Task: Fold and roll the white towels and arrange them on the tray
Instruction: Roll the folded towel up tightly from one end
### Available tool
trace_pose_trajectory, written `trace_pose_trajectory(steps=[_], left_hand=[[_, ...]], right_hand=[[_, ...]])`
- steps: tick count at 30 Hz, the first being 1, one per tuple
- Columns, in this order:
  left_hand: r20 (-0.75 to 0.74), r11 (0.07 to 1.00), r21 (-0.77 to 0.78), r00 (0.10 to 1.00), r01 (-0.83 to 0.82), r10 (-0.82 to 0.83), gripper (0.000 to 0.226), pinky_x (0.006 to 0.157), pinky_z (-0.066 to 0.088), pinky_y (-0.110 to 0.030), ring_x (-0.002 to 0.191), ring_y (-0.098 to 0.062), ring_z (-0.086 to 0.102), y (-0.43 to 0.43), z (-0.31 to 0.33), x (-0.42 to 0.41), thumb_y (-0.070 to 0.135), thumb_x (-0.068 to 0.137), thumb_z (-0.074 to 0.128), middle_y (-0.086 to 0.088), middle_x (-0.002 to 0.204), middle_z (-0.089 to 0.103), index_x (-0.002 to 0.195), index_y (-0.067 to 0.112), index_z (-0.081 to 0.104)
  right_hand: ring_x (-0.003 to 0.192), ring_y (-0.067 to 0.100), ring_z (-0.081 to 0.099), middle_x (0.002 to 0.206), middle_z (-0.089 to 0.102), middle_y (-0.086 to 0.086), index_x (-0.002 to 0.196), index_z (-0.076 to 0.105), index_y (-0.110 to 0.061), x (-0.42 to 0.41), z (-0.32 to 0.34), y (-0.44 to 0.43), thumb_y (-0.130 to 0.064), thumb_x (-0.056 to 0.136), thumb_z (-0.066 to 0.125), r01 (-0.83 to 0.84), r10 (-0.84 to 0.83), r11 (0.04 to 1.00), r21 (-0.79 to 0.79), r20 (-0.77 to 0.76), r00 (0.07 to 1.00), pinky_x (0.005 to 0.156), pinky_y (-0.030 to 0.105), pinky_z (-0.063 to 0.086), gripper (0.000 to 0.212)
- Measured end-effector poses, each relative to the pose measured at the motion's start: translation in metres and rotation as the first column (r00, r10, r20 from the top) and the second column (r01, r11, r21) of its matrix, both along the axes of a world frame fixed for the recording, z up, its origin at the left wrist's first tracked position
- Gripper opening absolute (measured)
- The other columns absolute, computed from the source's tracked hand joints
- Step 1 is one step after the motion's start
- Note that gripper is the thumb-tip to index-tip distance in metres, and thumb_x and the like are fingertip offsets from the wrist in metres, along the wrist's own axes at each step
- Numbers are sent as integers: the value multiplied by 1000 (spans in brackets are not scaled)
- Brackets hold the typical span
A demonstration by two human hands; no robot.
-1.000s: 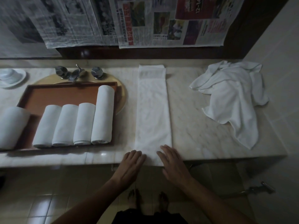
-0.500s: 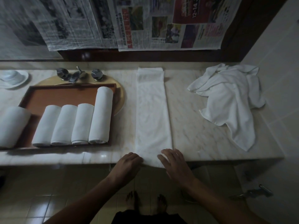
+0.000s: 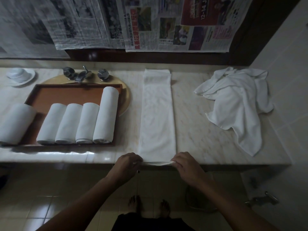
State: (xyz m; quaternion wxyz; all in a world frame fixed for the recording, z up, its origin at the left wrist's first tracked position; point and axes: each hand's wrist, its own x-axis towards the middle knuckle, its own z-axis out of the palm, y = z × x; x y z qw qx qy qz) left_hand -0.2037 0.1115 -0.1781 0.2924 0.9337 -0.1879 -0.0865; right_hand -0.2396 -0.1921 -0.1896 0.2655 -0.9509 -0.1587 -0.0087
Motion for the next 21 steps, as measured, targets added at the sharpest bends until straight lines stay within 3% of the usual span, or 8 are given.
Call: trace_pose_trajectory(steps=[4,9,13,18,21], left_hand=[[-146,985,-61,978,-161,151,8,69,46,-8,78,5,65,-4,6,6,22,90,75,17,84,72,96,25,78],[-239,966,-23,940,-256,243,7,61,36,0,74,7,60,-12,6,20,24,87,80,12,83,72,93,23,81],[-162,966,14,952,-259,258,11,60,37,-15,74,-9,58,-20,1,18,16,83,78,7,86,61,90,23,73],[113,987,131,988,94,-109,29,59,47,-33,74,-23,55,-30,-8,2,-9,70,72,-2,88,58,87,14,68],[172,964,207,964,168,-205,38,57,42,-33,75,-22,50,-30,-12,-7,-7,57,75,-2,87,56,86,15,64]], right_hand=[[93,12,58,98,69,-4,105,76,-16,7,6,4,-27,102,61,175,-156,982,68,-229,961,83,28,45,19],[81,2,64,88,70,-13,97,71,-27,16,11,14,-30,92,71,406,-345,911,74,-403,848,73,19,53,6],[84,8,56,94,55,-11,94,60,-28,15,9,23,-18,86,69,366,-342,930,38,-279,897,74,29,51,16],[93,15,52,101,53,-4,94,65,-21,6,2,39,3,86,65,125,-139,985,-116,-124,982,72,33,51,25],[97,19,53,103,56,-1,97,66,-18,0,-2,39,4,86,62,64,-77,986,-154,-79,994,73,32,51,25]])
